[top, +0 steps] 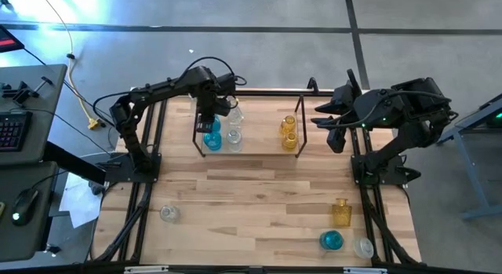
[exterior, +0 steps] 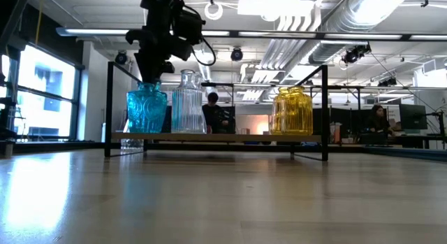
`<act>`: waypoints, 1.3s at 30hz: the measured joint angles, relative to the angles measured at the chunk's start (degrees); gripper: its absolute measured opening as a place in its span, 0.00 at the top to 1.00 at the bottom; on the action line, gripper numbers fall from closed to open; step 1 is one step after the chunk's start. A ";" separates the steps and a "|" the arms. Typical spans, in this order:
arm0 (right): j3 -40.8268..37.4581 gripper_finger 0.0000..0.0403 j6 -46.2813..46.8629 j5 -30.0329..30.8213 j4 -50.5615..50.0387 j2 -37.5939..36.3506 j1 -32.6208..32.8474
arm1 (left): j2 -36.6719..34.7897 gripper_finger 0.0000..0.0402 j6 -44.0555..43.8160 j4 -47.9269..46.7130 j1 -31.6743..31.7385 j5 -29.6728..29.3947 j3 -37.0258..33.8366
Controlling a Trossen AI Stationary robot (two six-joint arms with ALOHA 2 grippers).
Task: Sort vases onto shelf
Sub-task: Put the blue vase on the shelf aligned with the other blue vase
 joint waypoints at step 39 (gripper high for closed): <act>0.00 0.66 -0.24 -0.04 1.19 0.02 -0.01 | -10.44 0.68 -3.46 6.35 -0.43 -8.61 0.22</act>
